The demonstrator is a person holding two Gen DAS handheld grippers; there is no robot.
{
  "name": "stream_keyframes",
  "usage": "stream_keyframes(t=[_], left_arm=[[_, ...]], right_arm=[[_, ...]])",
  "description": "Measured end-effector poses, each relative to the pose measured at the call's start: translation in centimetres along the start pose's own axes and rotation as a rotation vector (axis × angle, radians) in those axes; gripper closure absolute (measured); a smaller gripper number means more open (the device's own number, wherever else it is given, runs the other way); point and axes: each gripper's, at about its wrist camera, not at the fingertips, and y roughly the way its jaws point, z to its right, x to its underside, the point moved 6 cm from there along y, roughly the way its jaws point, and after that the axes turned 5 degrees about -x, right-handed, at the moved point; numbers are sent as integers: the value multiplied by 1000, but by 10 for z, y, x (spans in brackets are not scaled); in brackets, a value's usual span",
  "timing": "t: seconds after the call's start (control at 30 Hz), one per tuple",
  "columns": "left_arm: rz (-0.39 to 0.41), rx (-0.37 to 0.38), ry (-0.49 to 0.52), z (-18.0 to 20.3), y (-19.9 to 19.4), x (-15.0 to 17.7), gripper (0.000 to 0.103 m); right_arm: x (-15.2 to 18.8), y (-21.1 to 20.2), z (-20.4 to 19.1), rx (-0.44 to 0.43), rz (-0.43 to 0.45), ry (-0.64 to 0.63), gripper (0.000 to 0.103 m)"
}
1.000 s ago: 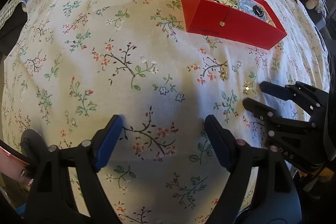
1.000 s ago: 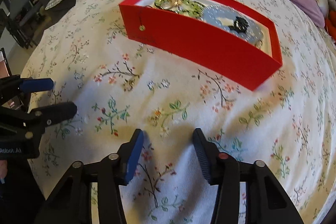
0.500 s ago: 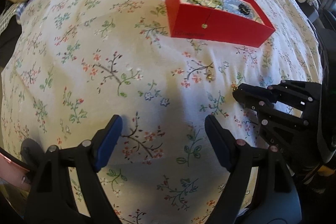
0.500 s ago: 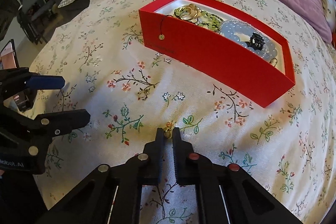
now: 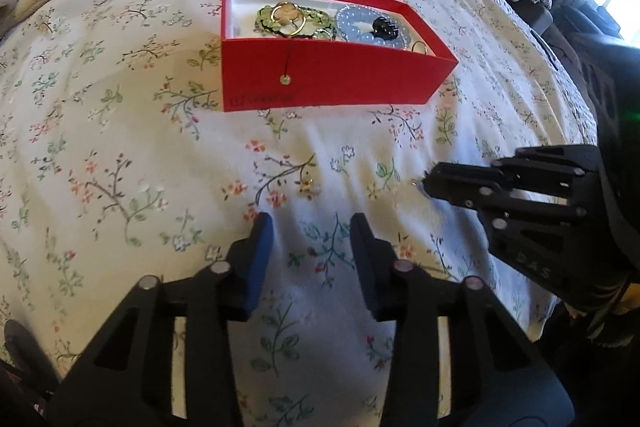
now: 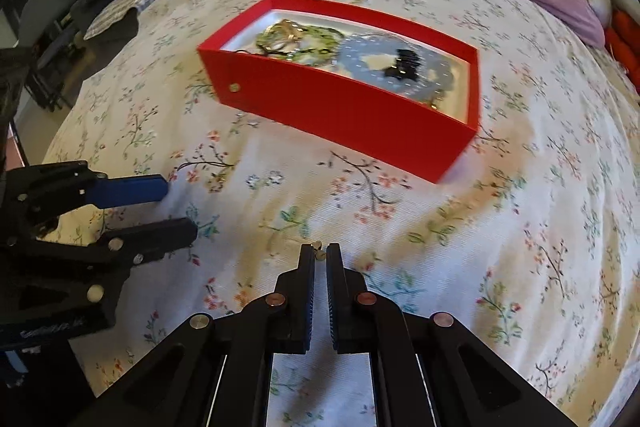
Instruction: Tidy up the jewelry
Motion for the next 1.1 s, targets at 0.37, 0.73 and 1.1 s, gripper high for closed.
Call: stream_keyframes(t=[0.37,0.73,1.1], left_arm=[[0,6,-1,4,18,-2,80],[12,-52,16,5,22,-6,95],[29,-54,13,2,7,-8,97]], right_arm=[[3,-6,4,-13,-11,6,97],[4,-6,4,-11,-21,9,97],[-5,-21,6,-28,21,28,97]])
